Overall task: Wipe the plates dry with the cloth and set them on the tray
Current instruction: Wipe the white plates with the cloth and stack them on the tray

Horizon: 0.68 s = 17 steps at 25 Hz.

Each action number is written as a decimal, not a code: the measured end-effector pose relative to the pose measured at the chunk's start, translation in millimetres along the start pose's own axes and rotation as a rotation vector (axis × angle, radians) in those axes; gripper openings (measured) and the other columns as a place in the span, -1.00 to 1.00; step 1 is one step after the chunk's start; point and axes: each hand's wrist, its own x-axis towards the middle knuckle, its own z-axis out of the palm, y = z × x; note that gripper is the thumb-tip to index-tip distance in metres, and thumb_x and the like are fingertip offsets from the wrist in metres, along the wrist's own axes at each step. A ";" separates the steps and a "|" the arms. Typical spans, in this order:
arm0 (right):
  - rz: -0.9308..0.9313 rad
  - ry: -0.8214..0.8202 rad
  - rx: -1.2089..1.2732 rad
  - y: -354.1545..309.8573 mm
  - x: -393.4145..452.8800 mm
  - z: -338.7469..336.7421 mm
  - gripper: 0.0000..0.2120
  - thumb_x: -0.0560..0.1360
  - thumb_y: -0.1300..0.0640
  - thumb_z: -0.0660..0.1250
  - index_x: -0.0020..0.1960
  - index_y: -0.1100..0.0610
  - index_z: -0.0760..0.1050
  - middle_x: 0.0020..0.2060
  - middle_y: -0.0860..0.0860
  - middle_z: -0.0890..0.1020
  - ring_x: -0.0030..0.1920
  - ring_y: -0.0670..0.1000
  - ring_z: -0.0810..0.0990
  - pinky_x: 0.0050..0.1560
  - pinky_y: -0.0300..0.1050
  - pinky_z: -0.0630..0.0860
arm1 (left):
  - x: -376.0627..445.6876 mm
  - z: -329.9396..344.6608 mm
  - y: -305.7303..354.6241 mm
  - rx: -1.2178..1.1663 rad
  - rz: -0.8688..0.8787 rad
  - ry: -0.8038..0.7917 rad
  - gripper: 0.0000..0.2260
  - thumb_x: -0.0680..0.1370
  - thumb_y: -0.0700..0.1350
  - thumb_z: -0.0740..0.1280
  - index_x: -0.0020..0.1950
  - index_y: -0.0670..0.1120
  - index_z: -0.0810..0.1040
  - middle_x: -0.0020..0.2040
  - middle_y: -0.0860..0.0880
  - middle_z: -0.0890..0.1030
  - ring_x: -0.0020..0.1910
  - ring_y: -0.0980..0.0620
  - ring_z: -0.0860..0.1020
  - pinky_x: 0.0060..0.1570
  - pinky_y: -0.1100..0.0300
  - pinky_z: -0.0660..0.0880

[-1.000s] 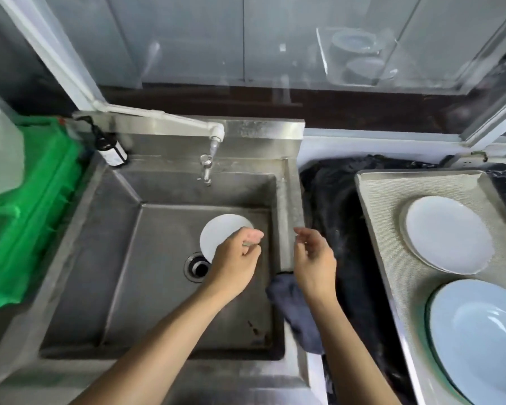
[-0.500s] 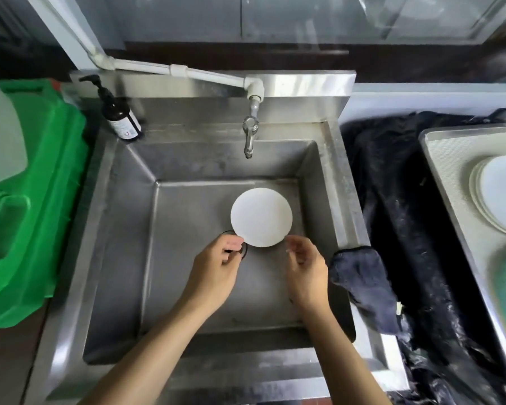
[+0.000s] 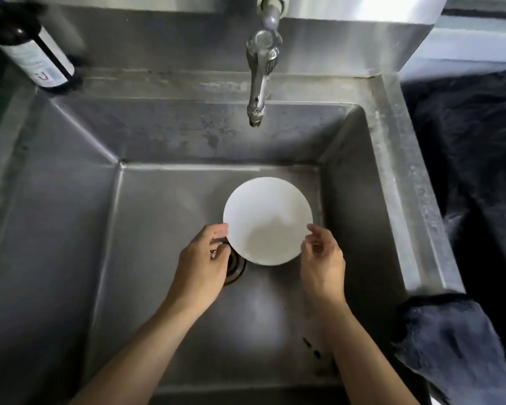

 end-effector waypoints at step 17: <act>0.154 0.175 0.153 27.6 70.3 36.4 -0.76 0.55 0.32 0.37 0.19 0.12 0.57 -0.02 -0.05 0.65 -0.04 -0.10 0.64 -0.06 -0.28 0.57 | 71.5 36.9 -21.9 -0.125 -0.206 0.030 -0.54 0.56 -0.27 0.28 0.43 0.06 0.45 0.31 0.03 0.53 0.24 0.03 0.55 0.26 0.04 0.49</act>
